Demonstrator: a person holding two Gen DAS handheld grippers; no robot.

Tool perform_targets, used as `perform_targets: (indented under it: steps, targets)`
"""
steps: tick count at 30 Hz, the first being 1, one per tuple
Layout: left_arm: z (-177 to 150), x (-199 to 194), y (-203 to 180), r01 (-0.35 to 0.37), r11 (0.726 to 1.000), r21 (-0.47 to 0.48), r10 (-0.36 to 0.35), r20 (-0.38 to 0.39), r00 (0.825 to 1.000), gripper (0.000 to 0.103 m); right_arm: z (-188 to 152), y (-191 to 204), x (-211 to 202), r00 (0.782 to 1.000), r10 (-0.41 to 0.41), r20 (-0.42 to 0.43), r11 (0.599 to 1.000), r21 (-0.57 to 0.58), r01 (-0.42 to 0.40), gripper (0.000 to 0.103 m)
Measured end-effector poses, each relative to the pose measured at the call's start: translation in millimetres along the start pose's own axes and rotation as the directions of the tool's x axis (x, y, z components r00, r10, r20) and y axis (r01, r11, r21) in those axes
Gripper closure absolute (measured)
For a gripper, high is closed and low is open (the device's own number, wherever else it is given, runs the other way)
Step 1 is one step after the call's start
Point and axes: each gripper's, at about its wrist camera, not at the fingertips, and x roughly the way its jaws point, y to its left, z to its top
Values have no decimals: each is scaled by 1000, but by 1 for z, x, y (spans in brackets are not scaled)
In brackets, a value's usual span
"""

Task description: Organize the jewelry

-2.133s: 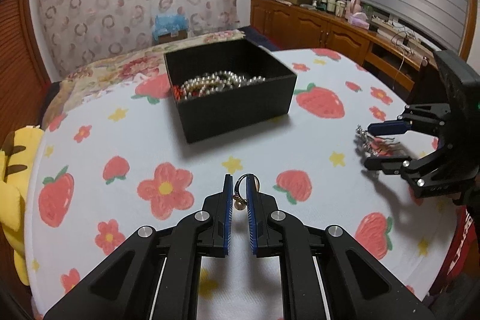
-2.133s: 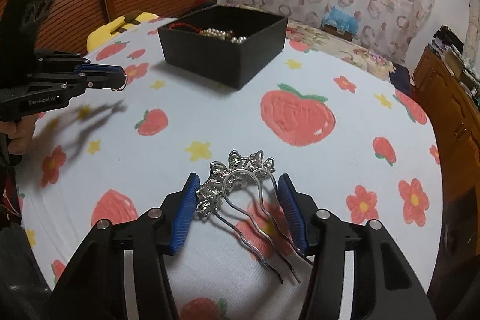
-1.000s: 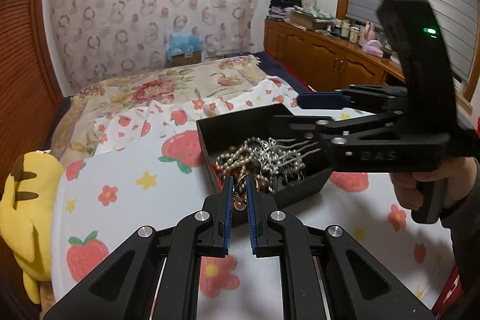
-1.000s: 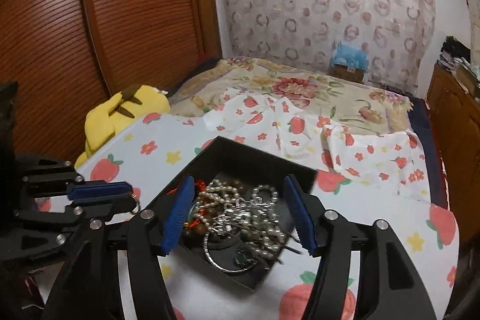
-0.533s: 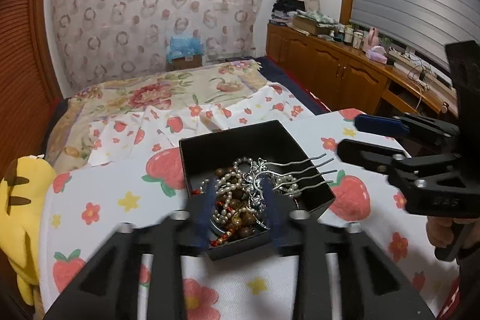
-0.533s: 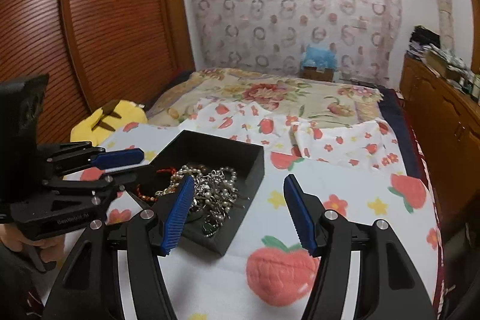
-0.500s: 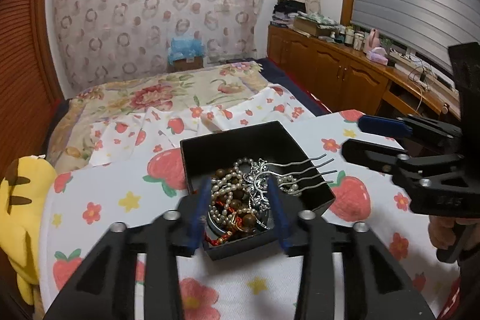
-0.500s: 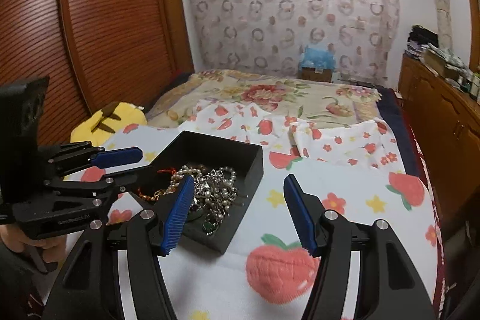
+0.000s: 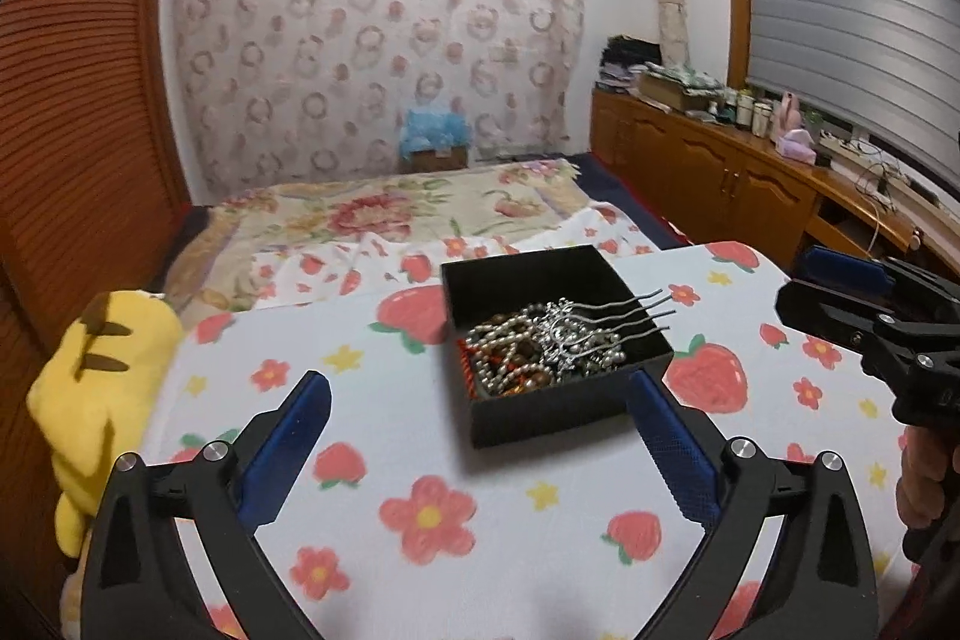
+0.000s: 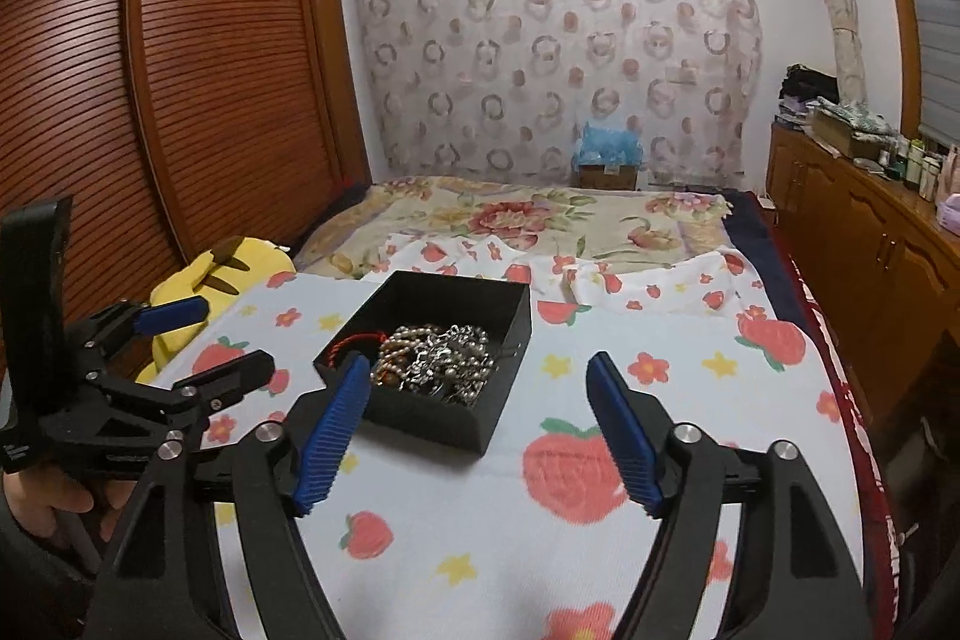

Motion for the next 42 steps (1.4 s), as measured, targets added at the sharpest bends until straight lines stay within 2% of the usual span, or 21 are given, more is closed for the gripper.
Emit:
perform_targets:
  steps: [5,8,12,21,42]
  targets:
    - [-7,-21,4,-25,999,-22,25,12,1000,8,-12,12,-27,999,-22,47,1000,7,22,10]
    - [-12,-33,6,-30,999,-39,31,22,999,8,-18,17,-42,995,-64,76,998,4,64,2]
    - [-17,-44,7,-35,998,-58,37,30,999,8,-24,18,-54,989,-113,95,994,15,112,2]
    - [-21,-58,5,-52,997,-49,54,59,997,8,-28,16,-59,988,-114,105,993,33,111,2]
    - [-21,-60,4,-48,998,-51,51,64,997,8,-29,18,-60,986,-128,108,992,38,124,2]
